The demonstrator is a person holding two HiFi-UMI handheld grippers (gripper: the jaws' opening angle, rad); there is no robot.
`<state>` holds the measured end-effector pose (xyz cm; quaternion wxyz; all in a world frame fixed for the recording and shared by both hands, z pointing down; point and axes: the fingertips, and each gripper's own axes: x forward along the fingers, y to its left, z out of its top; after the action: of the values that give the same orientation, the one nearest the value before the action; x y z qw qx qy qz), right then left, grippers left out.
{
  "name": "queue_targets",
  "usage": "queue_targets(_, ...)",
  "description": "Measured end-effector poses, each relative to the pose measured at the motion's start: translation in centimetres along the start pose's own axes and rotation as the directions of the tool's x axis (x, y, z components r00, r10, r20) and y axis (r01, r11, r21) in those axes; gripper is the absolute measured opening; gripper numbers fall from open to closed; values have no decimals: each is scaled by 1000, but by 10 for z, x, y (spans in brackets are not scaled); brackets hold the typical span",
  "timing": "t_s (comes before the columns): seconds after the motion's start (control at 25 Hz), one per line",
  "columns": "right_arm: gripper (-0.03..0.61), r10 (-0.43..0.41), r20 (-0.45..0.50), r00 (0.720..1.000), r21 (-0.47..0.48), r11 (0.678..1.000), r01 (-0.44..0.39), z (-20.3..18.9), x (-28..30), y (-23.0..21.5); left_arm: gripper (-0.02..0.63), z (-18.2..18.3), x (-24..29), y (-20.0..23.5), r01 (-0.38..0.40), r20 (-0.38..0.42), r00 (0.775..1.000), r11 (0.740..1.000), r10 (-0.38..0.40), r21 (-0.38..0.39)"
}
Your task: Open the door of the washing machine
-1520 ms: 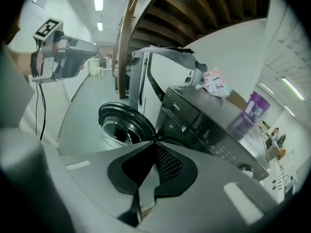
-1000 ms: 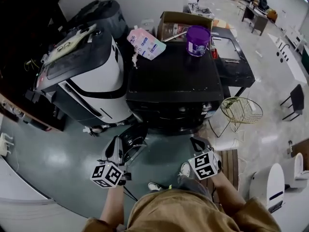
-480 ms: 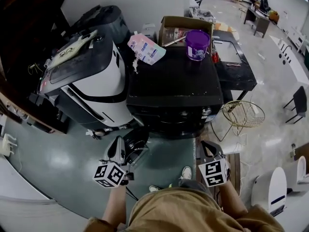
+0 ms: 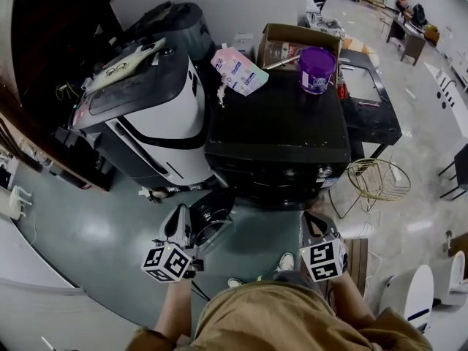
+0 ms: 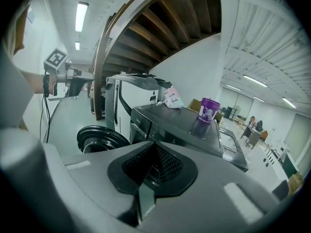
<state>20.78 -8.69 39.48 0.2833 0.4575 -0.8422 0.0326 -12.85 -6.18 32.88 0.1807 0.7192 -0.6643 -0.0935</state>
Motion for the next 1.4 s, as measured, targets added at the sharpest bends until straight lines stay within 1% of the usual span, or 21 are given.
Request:
queue_targets(0.28,5,20,11,1000,-7,1000,-20,2,6,8,60,-1,-4,6,-17,2,1000,1000,17,-4)
queue_targets(0.44,5,9,13,1000,-8,1000,-9,8,2,5,60,-4,-3,6,-17,-5,1000,1000,17,-10)
queue_targets(1.12,5,-15,1,1000,-8,1000,15,-3,-5,-15,60,-15,18,-19,19,-25,1000,1000,-19,-12)
queue_targets(1.4,5,-15,15,1000,-4,1000,15,-3,-4,-25,60,-19,27,-27,22,-26,999,1000,-22,-13)
